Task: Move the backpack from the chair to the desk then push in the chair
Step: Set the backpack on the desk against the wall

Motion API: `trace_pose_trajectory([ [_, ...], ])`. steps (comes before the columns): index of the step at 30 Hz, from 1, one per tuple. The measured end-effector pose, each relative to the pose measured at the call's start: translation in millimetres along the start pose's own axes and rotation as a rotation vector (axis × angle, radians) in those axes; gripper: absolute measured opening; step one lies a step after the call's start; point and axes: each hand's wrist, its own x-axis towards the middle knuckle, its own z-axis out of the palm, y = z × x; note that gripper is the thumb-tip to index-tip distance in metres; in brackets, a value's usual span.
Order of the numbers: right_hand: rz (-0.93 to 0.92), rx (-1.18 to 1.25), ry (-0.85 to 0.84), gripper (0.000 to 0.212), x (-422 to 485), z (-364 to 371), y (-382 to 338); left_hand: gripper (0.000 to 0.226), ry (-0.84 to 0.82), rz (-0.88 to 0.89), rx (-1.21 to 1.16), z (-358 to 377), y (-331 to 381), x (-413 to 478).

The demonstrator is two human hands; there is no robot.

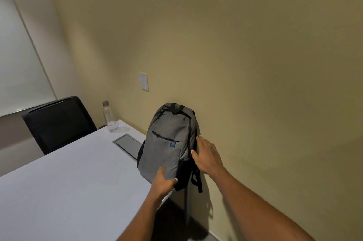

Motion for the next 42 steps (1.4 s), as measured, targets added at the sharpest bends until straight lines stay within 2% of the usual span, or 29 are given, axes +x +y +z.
trace_pose_trajectory([
  [4, 0.055, -0.017, 0.013, 0.066, -75, -6, -3, 0.075, -0.034, 0.029, 0.121, 8, -23, -68],
  [11, 0.18, -0.139, 0.044, 0.06, -222, -7, -14, 0.076, -0.139, 0.076, 0.193, 23, -64, -188],
  [19, 0.315, -0.206, -0.037, 0.057, -367, 17, 5, 0.05, -0.316, 0.116, 0.27, 59, -107, -283],
  [25, 0.373, -0.155, -0.093, 0.057, -429, 43, 20, 0.064, -0.268, 0.136, 0.431, 96, -142, -322],
  [29, 0.374, -0.085, -0.088, 0.048, -468, 55, 12, 0.068, -0.293, 0.153, 0.471, 104, -161, -345],
  [35, 0.333, 0.043, 0.001, 0.044, -524, 59, -52, 0.06, -0.259, 0.29, 0.532, 56, -179, -398],
  [42, 0.203, 0.15, 0.158, 0.06, -571, 58, -205, 0.055, -0.095, 0.445, 0.538, -86, -201, -469],
])
